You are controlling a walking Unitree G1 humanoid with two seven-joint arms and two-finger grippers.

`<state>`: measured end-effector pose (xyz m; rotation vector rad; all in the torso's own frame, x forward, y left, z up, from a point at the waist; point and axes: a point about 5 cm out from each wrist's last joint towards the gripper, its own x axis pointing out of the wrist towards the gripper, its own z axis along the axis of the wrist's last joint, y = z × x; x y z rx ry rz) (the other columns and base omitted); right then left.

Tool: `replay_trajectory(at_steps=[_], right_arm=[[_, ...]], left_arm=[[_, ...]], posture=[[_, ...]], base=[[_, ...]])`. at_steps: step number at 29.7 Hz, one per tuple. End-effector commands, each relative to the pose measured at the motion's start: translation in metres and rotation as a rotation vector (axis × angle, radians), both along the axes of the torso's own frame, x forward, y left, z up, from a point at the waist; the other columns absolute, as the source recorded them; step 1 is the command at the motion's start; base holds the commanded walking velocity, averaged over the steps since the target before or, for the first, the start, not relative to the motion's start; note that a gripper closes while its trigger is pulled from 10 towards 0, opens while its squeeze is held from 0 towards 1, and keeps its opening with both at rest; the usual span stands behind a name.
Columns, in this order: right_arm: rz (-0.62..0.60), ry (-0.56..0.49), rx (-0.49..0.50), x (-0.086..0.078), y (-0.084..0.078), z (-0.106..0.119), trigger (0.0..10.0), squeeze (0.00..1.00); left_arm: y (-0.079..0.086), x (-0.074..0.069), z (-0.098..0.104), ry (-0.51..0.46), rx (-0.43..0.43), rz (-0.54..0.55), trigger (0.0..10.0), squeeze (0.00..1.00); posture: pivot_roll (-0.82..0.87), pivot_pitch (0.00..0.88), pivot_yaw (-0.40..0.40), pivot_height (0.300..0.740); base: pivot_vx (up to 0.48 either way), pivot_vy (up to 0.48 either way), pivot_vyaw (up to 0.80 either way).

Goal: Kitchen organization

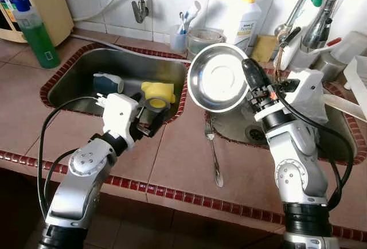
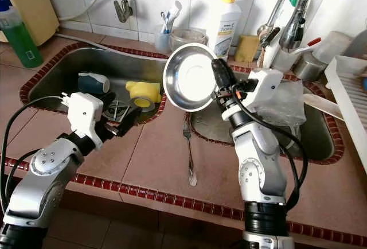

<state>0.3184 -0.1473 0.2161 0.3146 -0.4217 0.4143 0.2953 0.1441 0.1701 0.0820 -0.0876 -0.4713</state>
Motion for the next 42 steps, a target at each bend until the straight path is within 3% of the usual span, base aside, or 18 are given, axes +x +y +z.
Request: replay_trajectory(at_steps=[1, 14, 42], right_arm=[[-0.005, -0.029, -0.022, 0.0007, 0.0009, 0.0049, 10.0, 0.00], [0.009, -0.051, -0.077, -0.0010, 0.0086, 0.0027, 10.0, 0.00], [0.012, -0.044, -0.088, -0.0029, 0.0104, -0.0007, 10.0, 0.00]], left_arm=[[0.0004, 0.0035, 0.0002, 0.015, -0.007, 0.027, 10.0, 0.00], [0.0015, 0.0070, -0.0025, 0.054, -0.021, 0.030, 10.0, 0.00], [-0.0041, 0.0044, -0.0042, 0.071, -0.002, -0.021, 10.0, 0.00]], posture=[[-0.07, 0.066, -0.030, 0.740], [-0.07, 0.073, -0.020, 0.740], [-0.07, 0.077, -0.016, 0.740]], base=[[0.000, 0.000, 0.00], [0.000, 0.000, 0.00], [0.000, 0.362, 0.00]])
